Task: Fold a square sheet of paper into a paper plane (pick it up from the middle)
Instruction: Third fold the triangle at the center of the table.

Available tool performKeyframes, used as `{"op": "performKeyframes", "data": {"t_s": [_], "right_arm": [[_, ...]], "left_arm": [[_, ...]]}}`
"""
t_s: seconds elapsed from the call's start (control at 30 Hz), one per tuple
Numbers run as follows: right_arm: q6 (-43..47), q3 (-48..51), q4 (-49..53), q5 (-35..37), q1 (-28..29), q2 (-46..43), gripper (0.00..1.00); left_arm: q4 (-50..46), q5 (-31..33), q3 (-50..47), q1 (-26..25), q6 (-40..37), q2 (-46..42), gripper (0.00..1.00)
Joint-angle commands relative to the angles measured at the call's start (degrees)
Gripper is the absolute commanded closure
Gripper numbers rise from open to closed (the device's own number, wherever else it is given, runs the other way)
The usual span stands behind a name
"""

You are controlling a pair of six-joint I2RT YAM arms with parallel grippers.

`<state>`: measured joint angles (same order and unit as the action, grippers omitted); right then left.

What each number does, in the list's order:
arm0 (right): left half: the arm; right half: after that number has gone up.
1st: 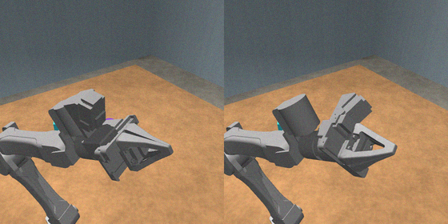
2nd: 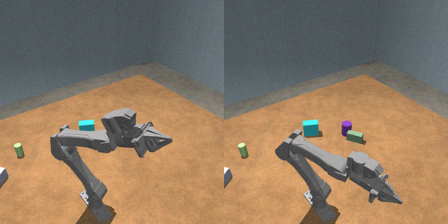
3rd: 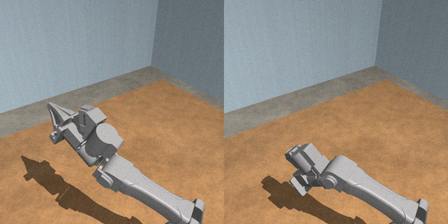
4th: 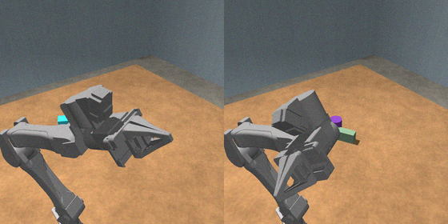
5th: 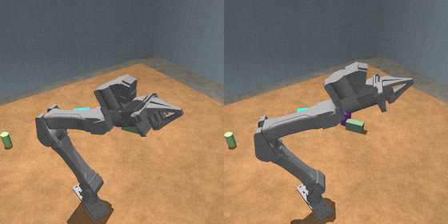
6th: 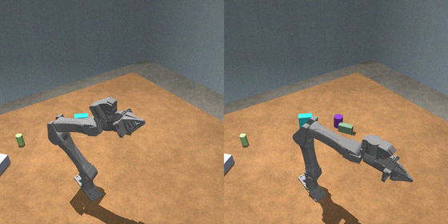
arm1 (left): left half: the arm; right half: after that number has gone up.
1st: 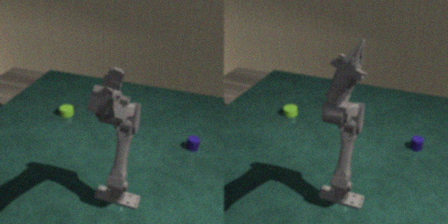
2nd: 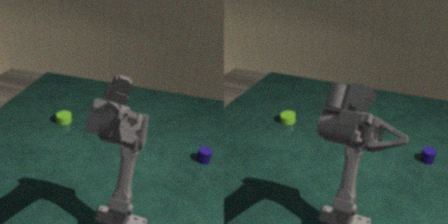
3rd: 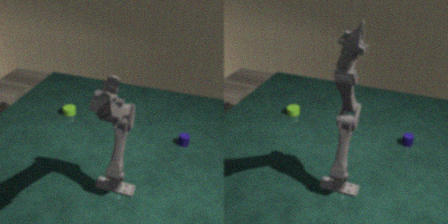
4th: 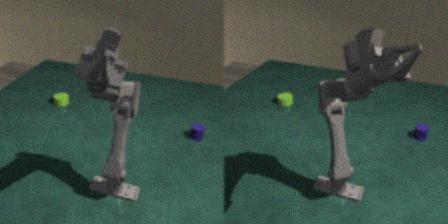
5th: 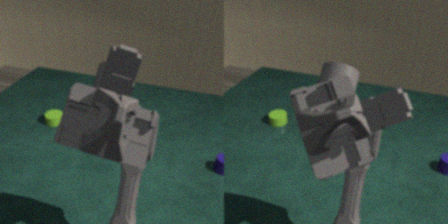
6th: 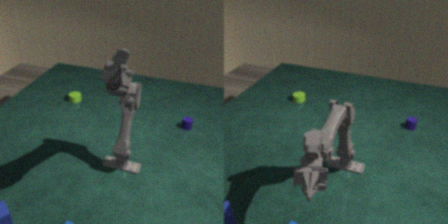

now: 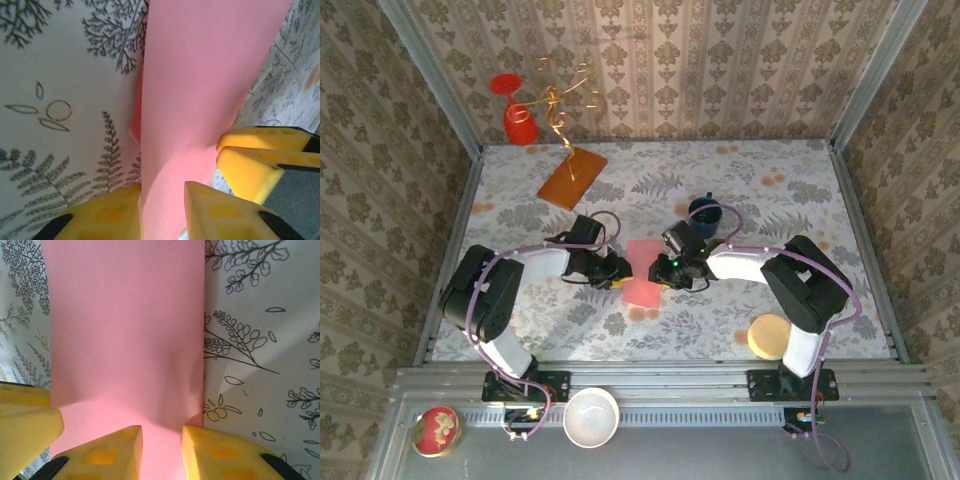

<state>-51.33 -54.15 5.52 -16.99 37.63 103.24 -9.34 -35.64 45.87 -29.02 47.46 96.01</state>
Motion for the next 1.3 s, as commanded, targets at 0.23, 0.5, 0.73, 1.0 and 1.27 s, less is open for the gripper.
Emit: {"op": "performKeyframes", "data": {"t_s": [0.23,0.5,0.73,1.0,1.27], "right_arm": [[0.6,1.5,1.1,1.1,-0.5,0.5,0.69],[2.7,1.8,-0.4,1.8,-0.5,-2.6,0.63],[13.5,2.5,-1.3,5.8,0.0,-11.1,0.5],[31.3,10.7,-10.7,16.7,6.0,-19.7,0.4],[44.9,15.2,-21.0,15.4,12.2,-19.1,0.36]], "left_arm": [[0.6,-3.7,2.6,1.4,-2.5,3.0,0.81],[0.5,-4.1,2.6,1.4,-2.2,3.0,0.95],[0.1,-2.9,2.6,1.6,0.4,0.9,1.0],[1.4,1.1,1.8,1.5,6.9,-3.2,1.0],[4.4,2.9,1.2,1.6,12.8,-3.6,1.0]]}}
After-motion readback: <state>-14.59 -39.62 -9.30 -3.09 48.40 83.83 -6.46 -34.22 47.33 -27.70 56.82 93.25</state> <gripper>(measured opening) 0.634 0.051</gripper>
